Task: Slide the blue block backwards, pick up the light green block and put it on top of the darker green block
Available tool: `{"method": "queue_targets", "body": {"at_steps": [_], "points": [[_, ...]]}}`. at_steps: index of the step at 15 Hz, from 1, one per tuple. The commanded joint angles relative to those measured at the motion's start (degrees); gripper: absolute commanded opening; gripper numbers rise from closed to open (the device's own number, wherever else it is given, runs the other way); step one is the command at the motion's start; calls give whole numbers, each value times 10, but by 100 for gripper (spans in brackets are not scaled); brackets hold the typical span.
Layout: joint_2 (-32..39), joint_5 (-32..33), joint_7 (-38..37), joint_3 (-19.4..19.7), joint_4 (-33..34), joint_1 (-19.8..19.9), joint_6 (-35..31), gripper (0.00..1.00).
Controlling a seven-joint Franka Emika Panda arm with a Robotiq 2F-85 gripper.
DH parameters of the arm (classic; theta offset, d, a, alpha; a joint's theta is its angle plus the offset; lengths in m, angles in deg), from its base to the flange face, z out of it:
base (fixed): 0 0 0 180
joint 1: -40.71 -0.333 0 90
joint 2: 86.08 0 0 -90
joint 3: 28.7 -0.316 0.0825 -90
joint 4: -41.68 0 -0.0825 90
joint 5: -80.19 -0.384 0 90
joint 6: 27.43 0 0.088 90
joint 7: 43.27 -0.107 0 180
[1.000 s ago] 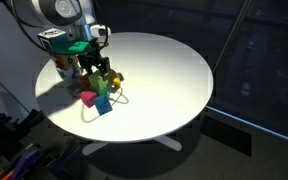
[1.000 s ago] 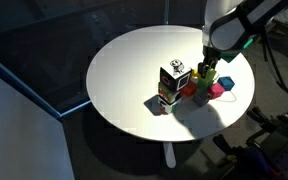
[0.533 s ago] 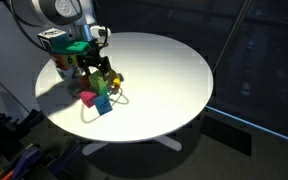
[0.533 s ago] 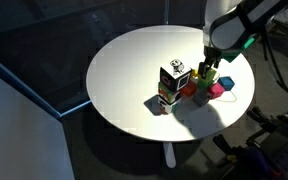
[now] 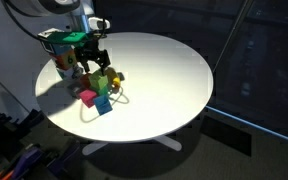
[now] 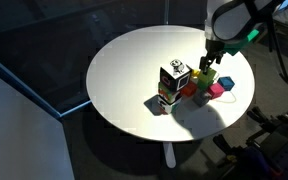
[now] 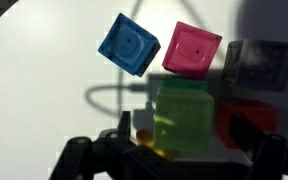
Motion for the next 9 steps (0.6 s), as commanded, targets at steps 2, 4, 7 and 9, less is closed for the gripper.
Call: {"method": "queue_targets", "body": {"at_steps": [2,4,7,9], "points": [[-47,-31,-3,-14,-12,15,33,100],[-62,-40,-6,-15,-16,15,40,100],[-88,-51,-10,-17,-26,15,59,100],[-108,-49,-16,-16,-35,13,71,100]]}}
